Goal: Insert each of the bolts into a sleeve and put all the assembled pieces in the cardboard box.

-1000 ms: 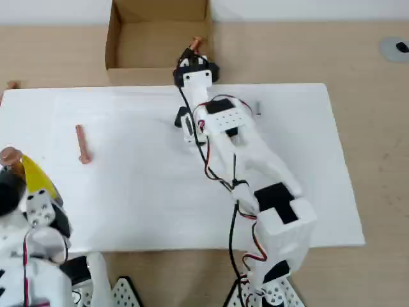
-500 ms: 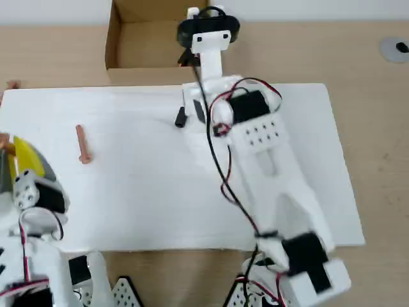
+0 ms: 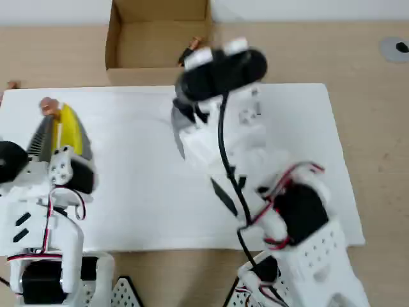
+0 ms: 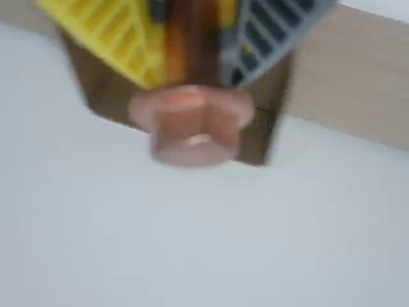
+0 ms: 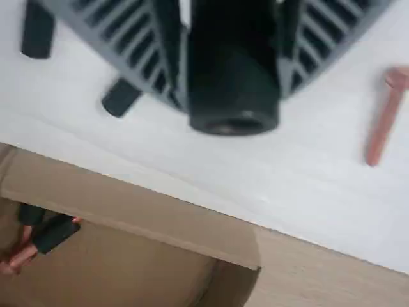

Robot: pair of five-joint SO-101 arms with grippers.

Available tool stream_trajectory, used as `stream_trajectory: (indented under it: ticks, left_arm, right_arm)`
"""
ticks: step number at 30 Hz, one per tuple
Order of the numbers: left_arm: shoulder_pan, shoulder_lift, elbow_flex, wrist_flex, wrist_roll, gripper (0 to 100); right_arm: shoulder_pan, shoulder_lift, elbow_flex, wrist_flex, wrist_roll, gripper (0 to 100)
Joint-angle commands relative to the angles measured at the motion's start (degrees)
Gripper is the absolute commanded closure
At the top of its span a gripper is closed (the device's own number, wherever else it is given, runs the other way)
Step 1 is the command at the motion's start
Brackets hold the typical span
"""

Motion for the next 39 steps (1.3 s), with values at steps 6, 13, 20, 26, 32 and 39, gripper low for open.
stream_trajectory:
  ticks: [6,13,20,26,32,39]
  left_arm:
    - [9.4,-0.1,-2.1,-1.7,0.5,99]
    - [12.5,0.1,-7.0,-1.7,0.1,99]
    - [19.3,9.9,-11.3,-1.8,0.4,99]
    - [22.5,20.7,-22.0,-1.2,0.2,99]
    - [22.7,22.8,-24.1,1.2,0.5,99]
    - [27.6,22.7,-23.9,8.1,3.3,99]
  right_arm:
    - [0.0,-25.8,38.8,-28.8,17.8,98.8]
    - [-0.1,-42.3,59.0,-46.1,20.9,98.9]
    - [-6.2,-47.3,63.0,-48.3,15.7,98.9]
    - [-10.9,-47.7,65.4,-48.4,11.5,98.9]
    - [-11.2,-47.7,65.6,-48.4,9.6,98.9]
    - [-11.1,-47.8,65.3,-48.5,7.9,98.9]
